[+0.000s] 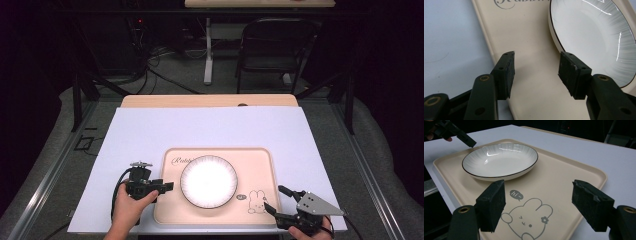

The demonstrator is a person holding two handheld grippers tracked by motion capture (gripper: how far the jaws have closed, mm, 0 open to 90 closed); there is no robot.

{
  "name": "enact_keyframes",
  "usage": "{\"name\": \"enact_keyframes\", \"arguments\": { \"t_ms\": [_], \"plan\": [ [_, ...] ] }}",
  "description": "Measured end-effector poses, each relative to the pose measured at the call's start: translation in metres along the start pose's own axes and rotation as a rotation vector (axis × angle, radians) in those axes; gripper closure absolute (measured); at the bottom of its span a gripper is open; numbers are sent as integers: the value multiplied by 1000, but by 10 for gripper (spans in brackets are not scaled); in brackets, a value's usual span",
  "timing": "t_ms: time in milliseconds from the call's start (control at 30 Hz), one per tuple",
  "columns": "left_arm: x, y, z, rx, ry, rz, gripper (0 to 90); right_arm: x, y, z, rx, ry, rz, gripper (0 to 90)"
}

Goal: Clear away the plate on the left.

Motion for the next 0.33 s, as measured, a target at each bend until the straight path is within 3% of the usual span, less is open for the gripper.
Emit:
{"name": "enact_keyframes", "arguments": {
  "t_ms": [333],
  "plan": [
    [3, 2, -1, -27, 18, -14, 467, -1, 0, 0, -1, -1, 0, 265]
  ]
}}
Point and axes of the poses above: each handheld gripper's, and its own axes: y roughly backward along the jaws, z roughly out of its top, x roughly to its left, the point moved 6 cm from there along -y, roughly forward along the jaws, and after that the axes turned 1 degree about z, right-handed, at the moved point
